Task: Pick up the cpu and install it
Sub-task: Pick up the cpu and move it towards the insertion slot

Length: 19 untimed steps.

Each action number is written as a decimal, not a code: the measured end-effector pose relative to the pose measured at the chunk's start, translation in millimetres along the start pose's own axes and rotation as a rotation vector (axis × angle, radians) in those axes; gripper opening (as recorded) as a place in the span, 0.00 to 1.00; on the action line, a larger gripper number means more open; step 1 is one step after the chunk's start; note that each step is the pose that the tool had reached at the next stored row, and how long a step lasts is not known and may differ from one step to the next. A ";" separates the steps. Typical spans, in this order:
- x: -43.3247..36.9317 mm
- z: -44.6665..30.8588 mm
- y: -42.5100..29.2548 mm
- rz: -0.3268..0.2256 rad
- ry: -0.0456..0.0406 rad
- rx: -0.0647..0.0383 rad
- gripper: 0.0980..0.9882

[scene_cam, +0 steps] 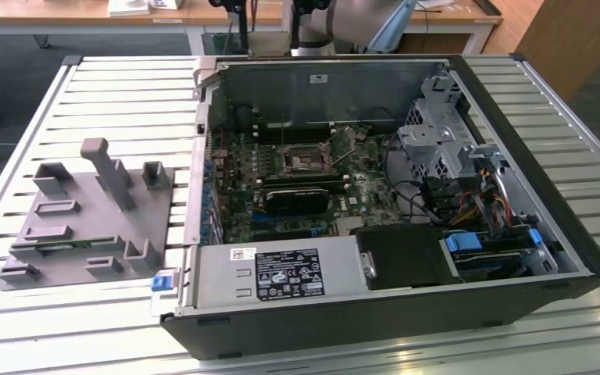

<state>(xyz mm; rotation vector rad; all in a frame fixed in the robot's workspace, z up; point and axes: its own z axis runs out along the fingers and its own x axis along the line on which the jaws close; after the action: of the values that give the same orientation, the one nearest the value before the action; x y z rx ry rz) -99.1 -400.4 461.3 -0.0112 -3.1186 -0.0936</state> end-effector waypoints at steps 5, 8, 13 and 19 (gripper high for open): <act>-10.7 -0.2 0.2 0.000 0.0007 0.000 0.49; -15.8 -0.3 0.3 0.000 0.0008 0.000 0.49; -24.9 -0.4 0.5 0.000 0.0009 0.000 0.49; -39.5 0.3 4.8 0.000 0.0013 0.000 0.49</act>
<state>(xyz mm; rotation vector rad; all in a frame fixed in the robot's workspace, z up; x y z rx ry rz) -59.5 -395.8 460.5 -0.0112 -3.1173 -0.0937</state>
